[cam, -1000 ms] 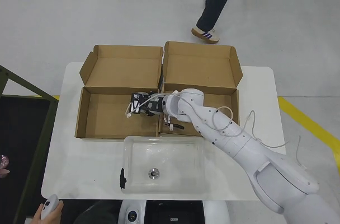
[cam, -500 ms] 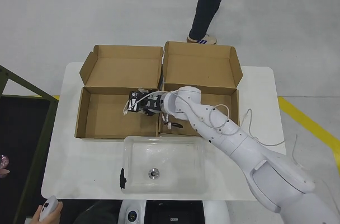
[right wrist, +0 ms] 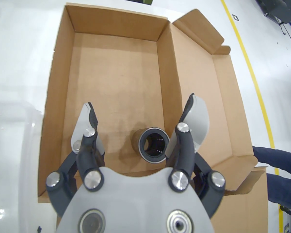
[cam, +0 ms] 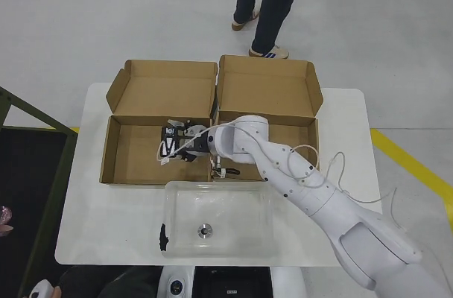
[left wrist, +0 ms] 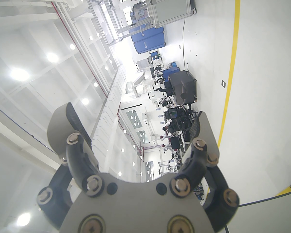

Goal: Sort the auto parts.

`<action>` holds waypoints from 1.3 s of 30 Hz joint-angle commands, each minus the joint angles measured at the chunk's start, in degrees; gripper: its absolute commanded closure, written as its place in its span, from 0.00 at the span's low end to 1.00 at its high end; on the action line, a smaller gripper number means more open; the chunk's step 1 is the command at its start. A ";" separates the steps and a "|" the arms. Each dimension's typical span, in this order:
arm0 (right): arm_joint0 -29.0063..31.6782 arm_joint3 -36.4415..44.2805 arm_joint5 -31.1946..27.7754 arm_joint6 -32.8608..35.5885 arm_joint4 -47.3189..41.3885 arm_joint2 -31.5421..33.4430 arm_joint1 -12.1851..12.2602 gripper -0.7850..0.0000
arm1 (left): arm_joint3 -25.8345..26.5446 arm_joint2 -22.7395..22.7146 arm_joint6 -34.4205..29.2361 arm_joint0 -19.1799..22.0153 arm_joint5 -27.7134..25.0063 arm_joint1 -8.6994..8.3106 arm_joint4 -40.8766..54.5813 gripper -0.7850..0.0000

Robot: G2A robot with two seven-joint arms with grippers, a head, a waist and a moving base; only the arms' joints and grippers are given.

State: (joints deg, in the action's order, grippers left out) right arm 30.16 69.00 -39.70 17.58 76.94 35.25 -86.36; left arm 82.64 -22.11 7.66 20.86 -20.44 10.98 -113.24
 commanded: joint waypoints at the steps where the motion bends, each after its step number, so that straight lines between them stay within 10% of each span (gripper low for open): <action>1: 1.40 2.84 -1.36 1.06 0.04 1.12 0.67 0.22 | 0.00 0.00 0.00 0.00 0.00 0.00 0.00 0.00; 20: 22.74 31.64 -11.28 10.26 0.42 12.73 7.74 0.20 | 0.00 0.00 0.00 0.00 0.00 0.00 0.00 0.00; 39: 34.26 37.14 -17.23 9.90 4.75 15.98 11.43 0.26 | 0.00 0.00 0.00 0.00 0.00 0.00 0.00 0.00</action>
State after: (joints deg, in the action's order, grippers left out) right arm 64.06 106.09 -56.70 27.47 81.23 51.23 -75.08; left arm 82.64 -22.11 7.66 20.86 -20.44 10.98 -113.24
